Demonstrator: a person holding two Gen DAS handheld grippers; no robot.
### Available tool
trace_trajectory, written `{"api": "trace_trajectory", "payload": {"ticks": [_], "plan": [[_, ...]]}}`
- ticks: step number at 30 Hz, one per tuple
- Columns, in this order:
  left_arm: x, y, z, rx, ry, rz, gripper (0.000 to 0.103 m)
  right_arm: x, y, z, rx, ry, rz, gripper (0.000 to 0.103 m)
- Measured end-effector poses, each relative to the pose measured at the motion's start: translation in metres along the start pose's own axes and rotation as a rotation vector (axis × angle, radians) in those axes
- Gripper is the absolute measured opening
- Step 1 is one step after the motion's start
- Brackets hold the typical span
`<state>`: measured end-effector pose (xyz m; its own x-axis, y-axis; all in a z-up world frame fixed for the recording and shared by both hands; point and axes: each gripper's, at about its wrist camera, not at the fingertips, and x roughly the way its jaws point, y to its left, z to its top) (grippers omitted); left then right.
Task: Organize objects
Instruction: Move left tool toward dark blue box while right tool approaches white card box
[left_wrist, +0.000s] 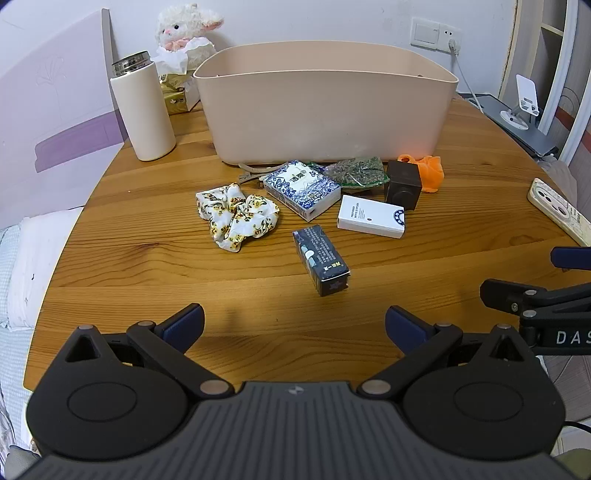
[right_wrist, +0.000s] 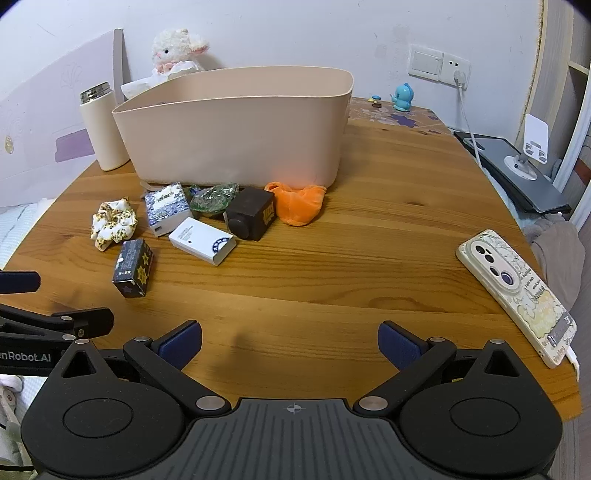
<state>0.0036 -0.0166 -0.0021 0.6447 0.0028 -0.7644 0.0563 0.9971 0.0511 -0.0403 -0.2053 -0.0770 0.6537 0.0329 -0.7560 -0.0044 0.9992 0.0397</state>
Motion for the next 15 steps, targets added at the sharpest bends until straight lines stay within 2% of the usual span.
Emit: {"api": "trace_trajectory", "payload": {"ticks": [15], "plan": [[0.013, 0.002, 0.005, -0.01, 0.024, -0.008, 0.103, 0.009, -0.004, 0.006, -0.011, 0.004, -0.005, 0.103]]}}
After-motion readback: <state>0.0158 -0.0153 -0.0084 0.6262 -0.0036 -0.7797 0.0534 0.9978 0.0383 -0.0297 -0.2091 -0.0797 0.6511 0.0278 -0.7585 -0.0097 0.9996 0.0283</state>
